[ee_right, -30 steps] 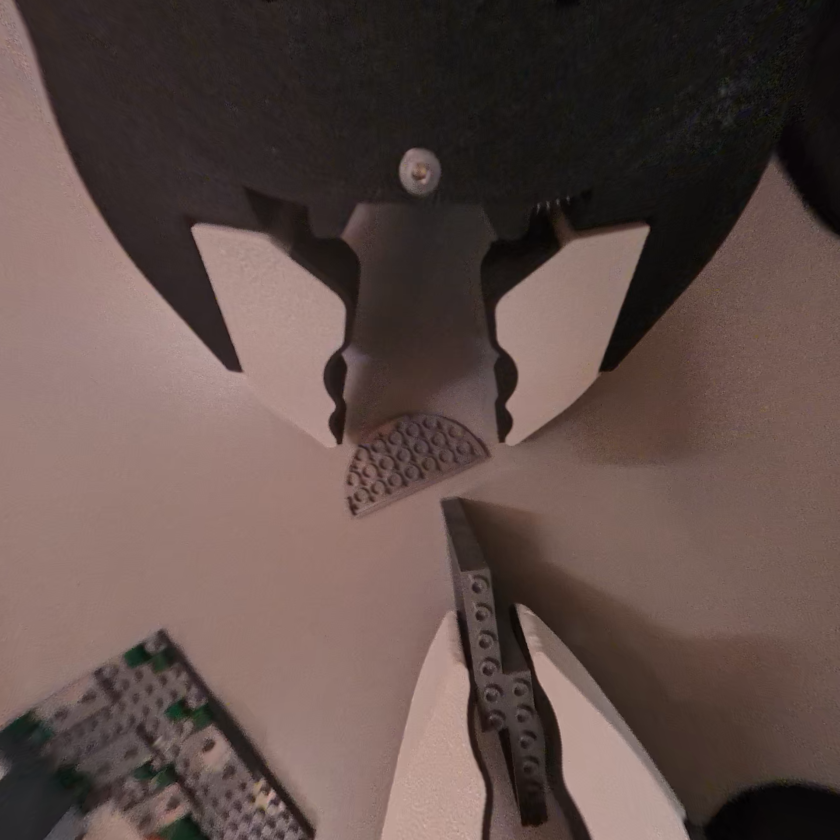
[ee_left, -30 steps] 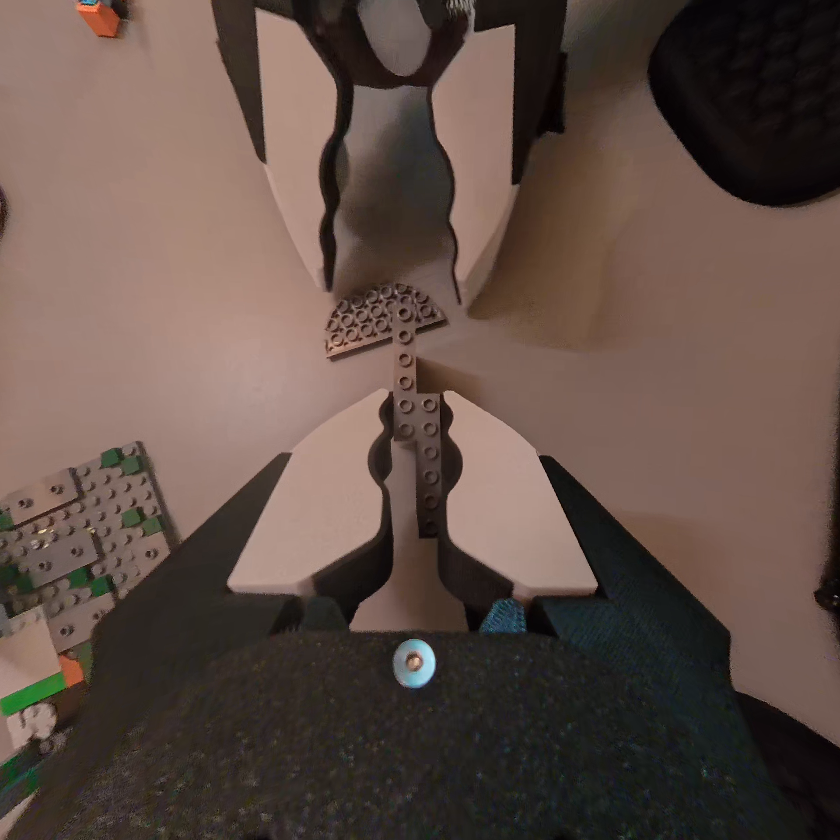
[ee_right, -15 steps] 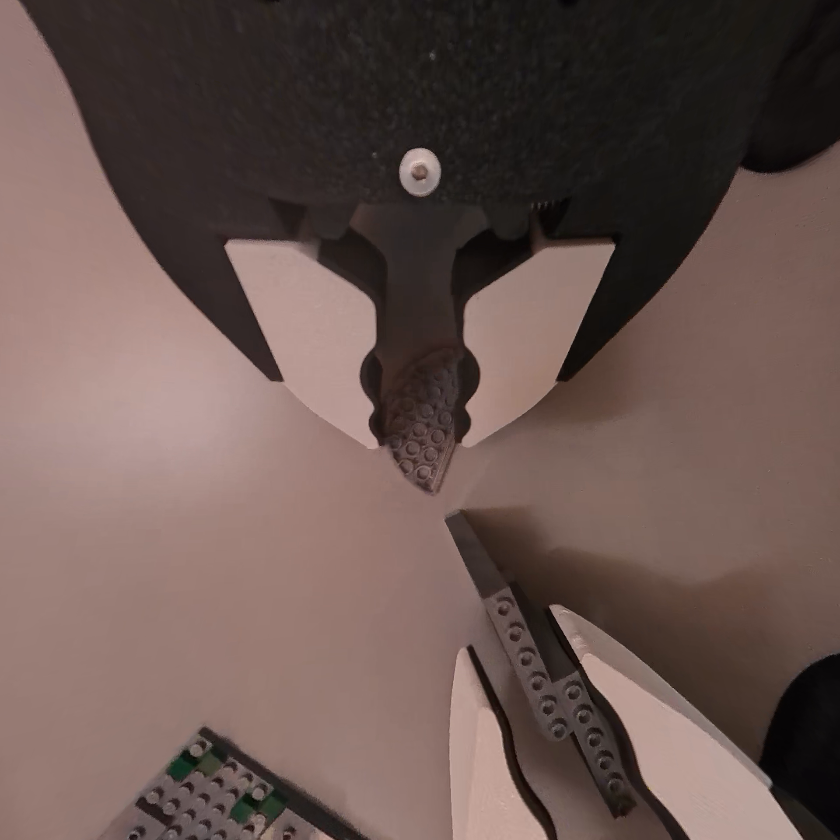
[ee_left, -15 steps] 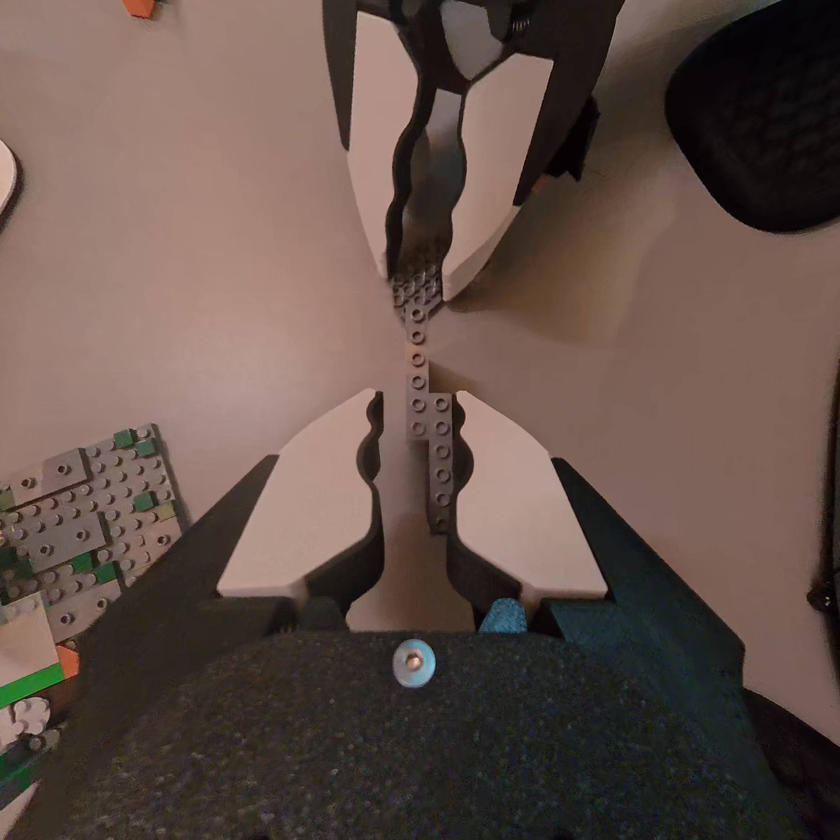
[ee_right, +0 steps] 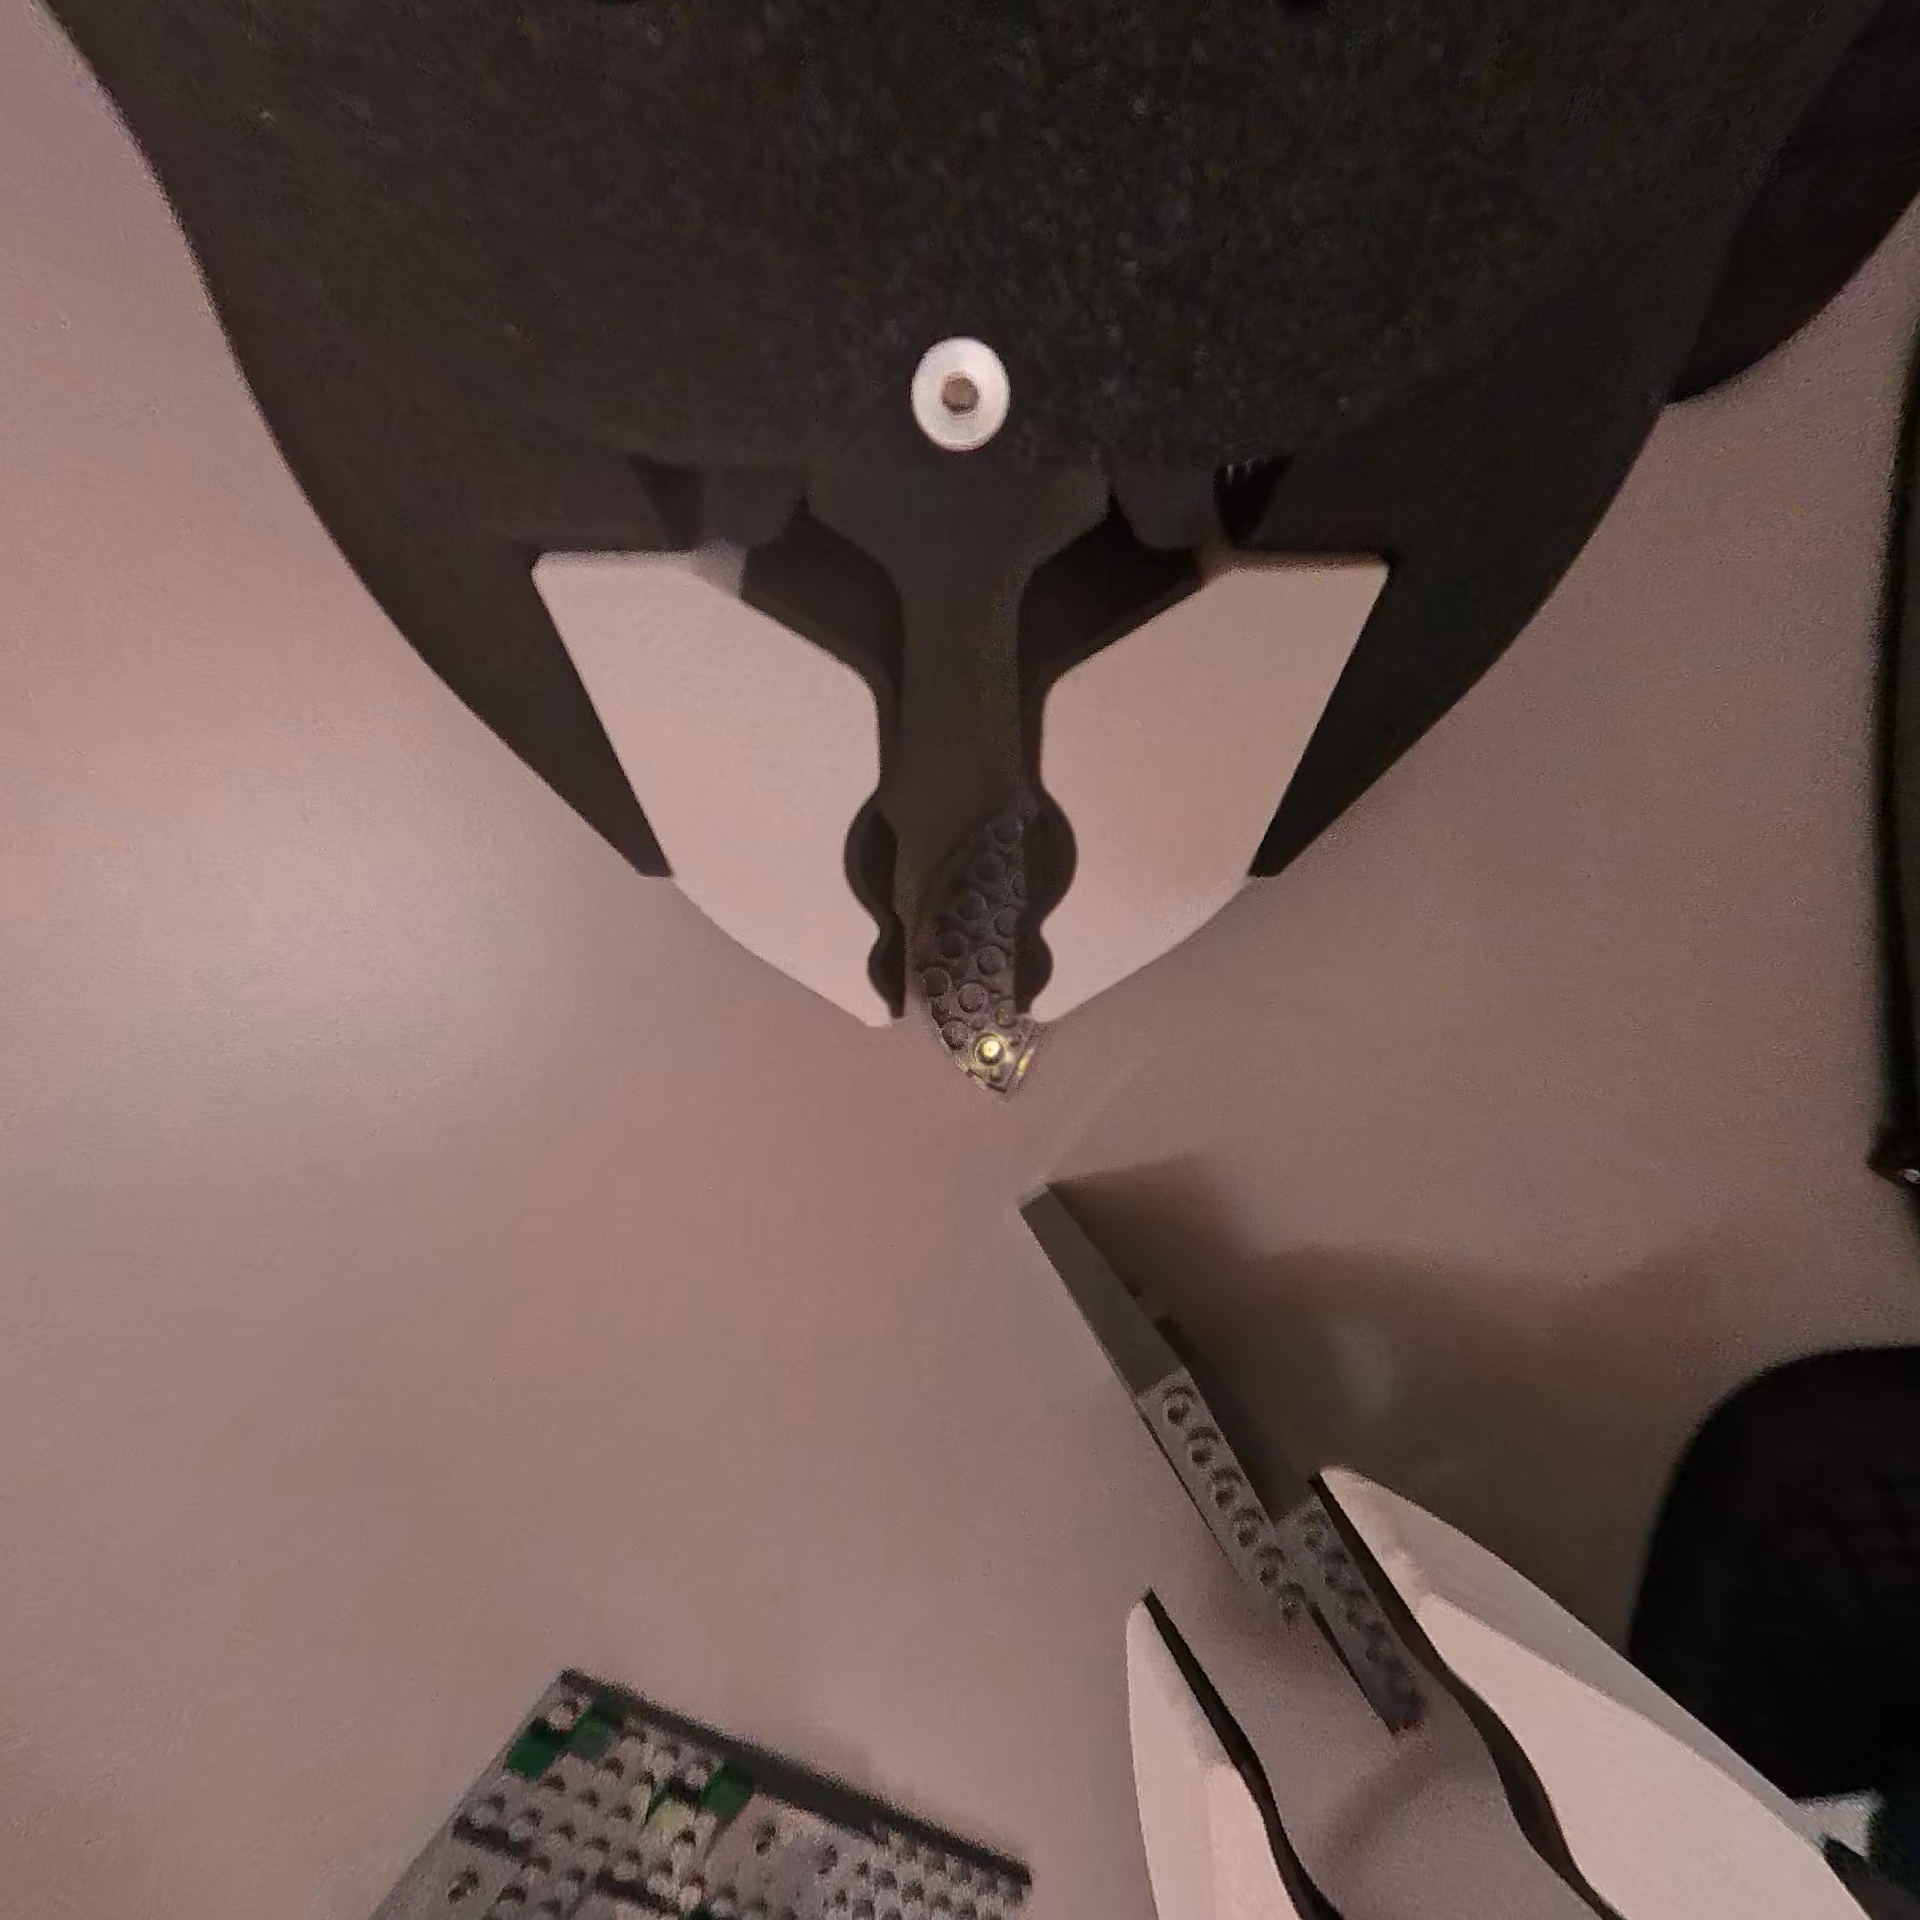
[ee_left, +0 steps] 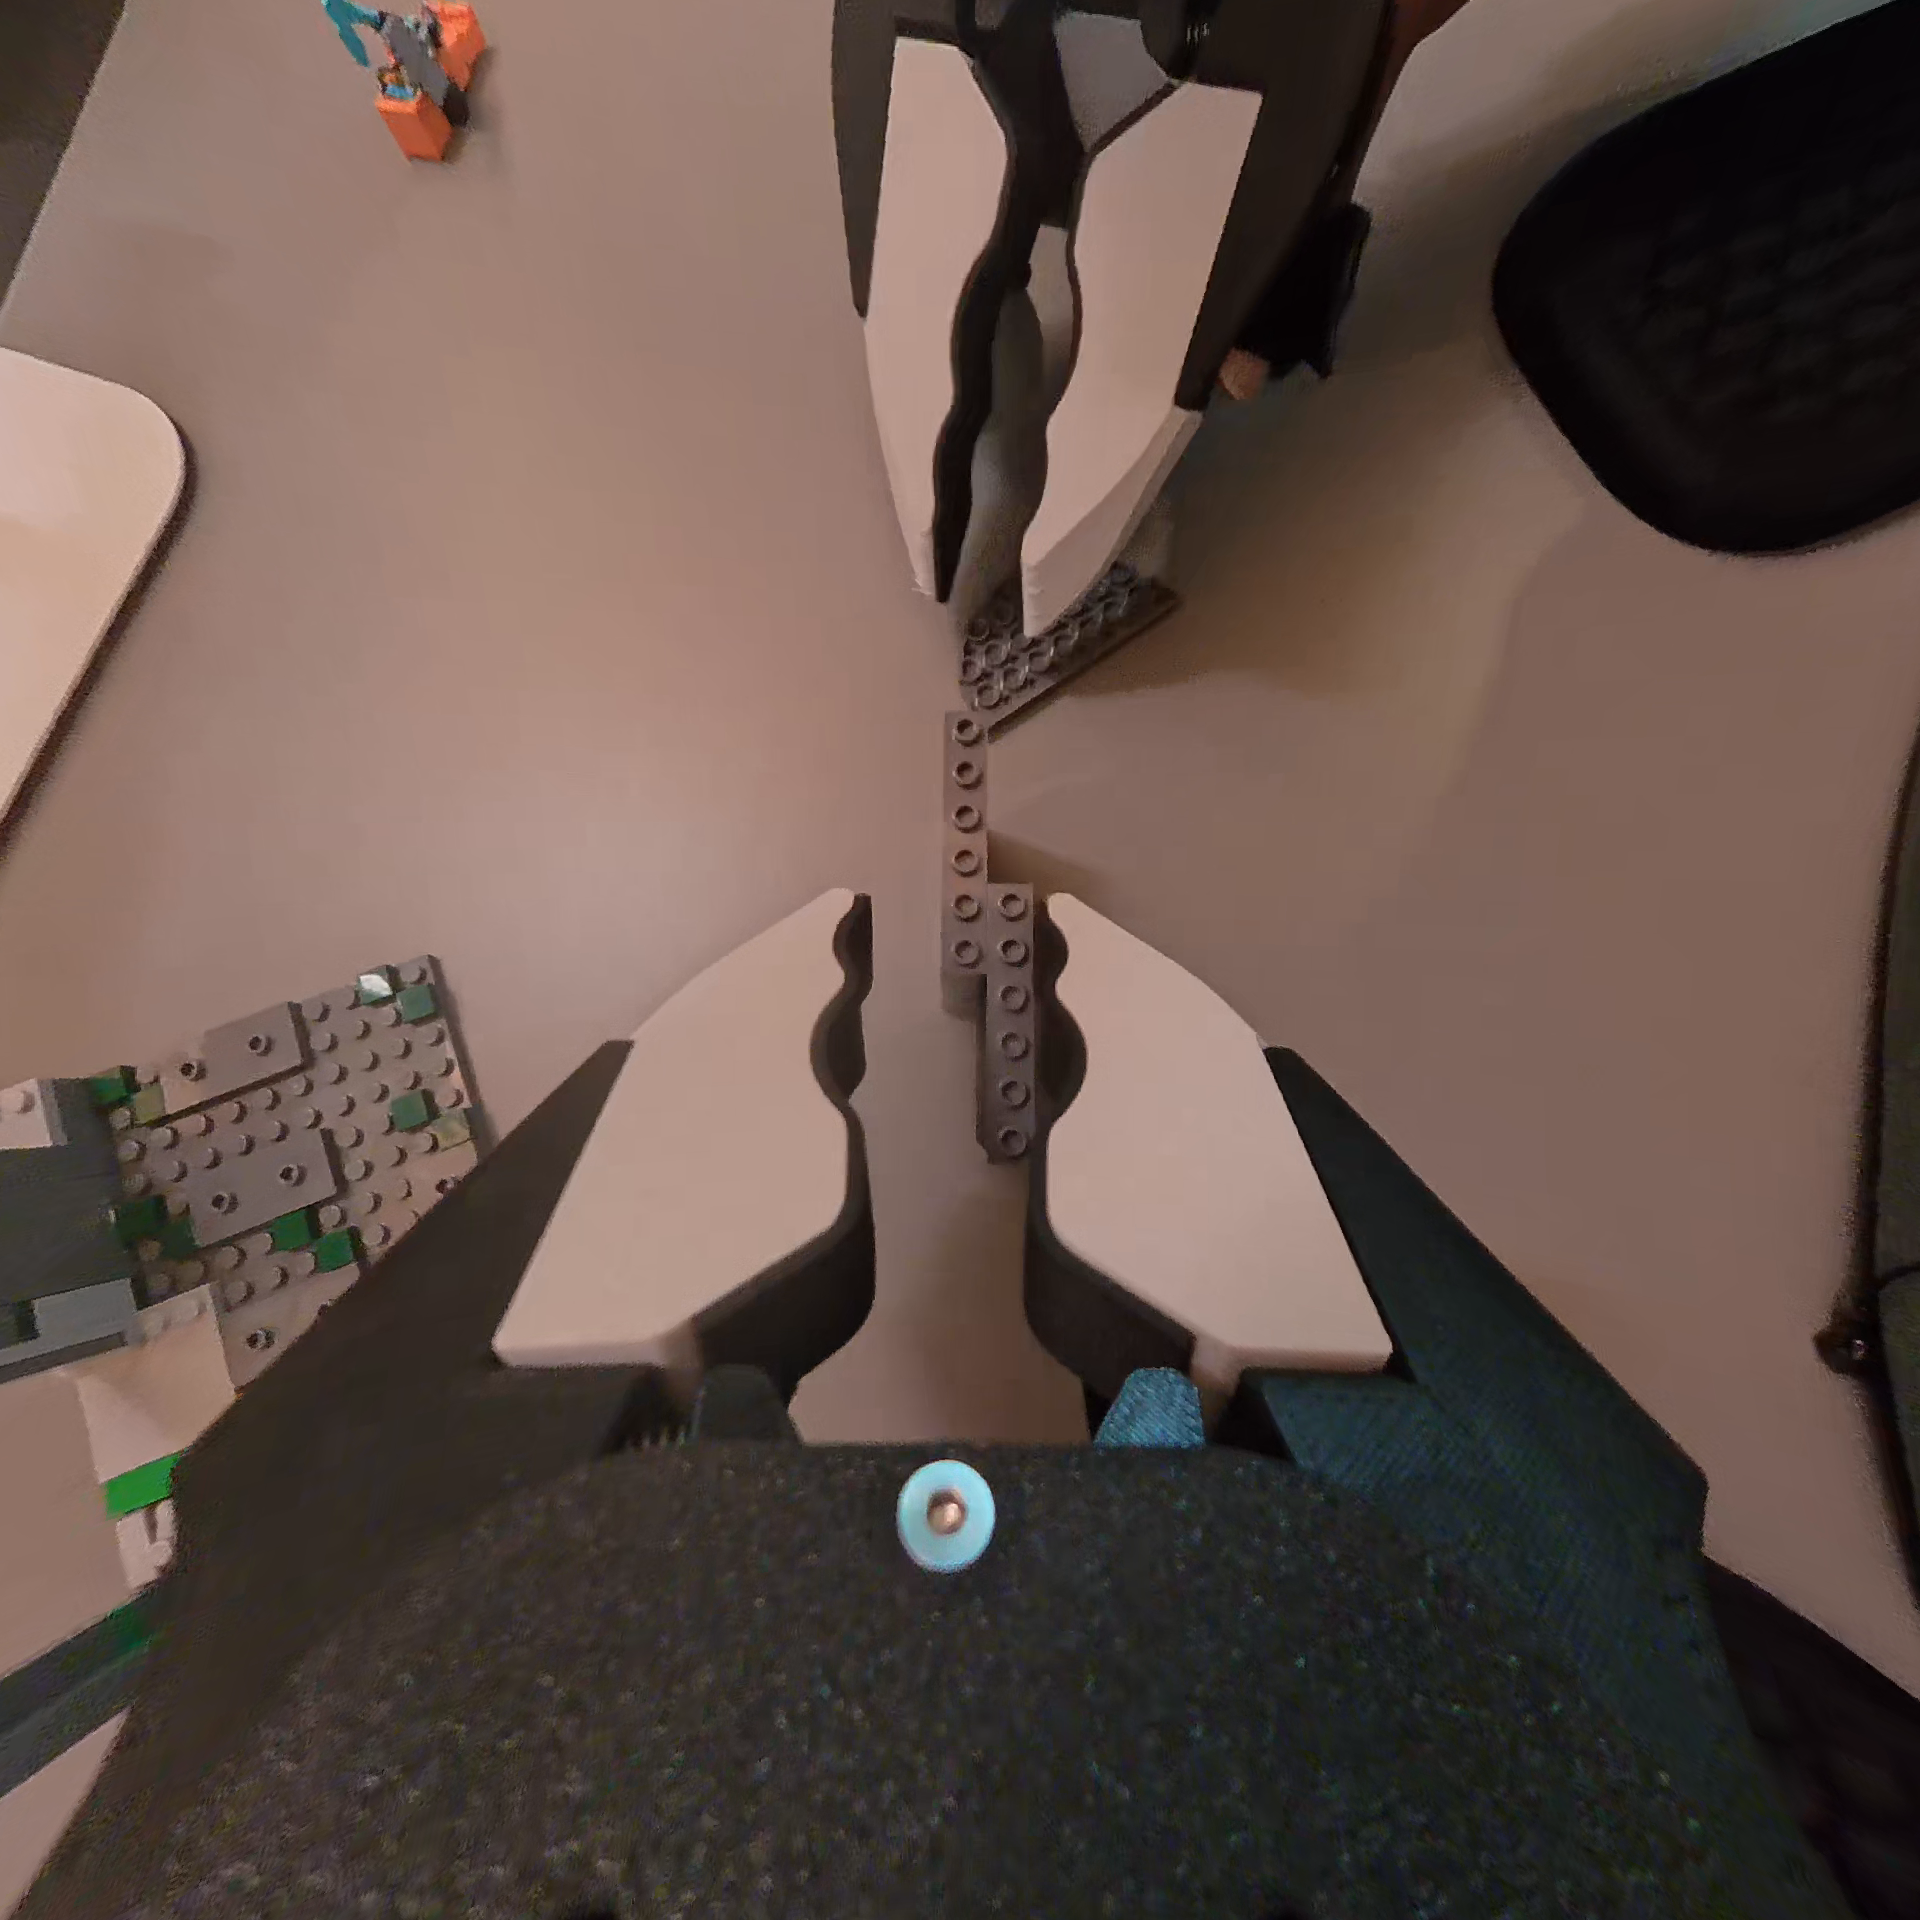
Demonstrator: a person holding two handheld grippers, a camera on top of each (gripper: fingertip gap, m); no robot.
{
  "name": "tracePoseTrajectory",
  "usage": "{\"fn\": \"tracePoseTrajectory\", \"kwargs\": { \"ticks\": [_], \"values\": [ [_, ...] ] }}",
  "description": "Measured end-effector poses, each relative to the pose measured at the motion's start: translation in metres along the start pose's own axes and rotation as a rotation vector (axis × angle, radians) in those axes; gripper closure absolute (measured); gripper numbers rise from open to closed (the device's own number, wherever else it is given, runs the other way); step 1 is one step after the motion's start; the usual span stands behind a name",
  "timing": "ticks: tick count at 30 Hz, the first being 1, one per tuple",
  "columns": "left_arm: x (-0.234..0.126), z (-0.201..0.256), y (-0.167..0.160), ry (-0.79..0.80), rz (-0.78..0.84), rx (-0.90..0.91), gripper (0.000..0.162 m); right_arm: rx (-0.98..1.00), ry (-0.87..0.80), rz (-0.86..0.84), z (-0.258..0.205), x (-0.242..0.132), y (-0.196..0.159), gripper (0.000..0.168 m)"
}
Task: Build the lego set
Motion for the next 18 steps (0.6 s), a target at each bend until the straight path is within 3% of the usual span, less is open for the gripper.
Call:
{"fn": "tracePoseTrajectory", "kwargs": {
  "ticks": [5,9,10,12,18],
  "values": [
    [-0.01,0.004,0.006,0.028,0.025,0.024,0.134,0.048,-0.071,-0.033,-0.007,-0.015,-0.005,0.123],
    [-0.012,0.003,0.006,0.045,0.028,0.026,0.134,0.054,-0.233,-0.107,-0.024,-0.004,-0.018,0.12],
    [-0.013,0.003,0.007,0.048,0.031,0.026,0.134,0.035,-0.277,-0.104,-0.026,-0.001,-0.019,0.12],
    [-0.016,0.004,0.009,0.056,0.042,0.032,0.135,0.035,-0.273,-0.081,-0.031,0.002,-0.018,0.138],
    [-0.031,0.021,0.022,0.094,0.1,0.091,0.136,0.064,-0.234,-0.078,-0.024,-0.002,-0.02,0.14]
  ]
}}
Point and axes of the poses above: each gripper's, where its closed fingertips meet, x out along the fingers, y out of its top, z = x × y across the jaws, the point moved 8 cm from there along -x, back along the fingers, and after that the axes turned 2 degrees about -x, right-handed, at the moved point
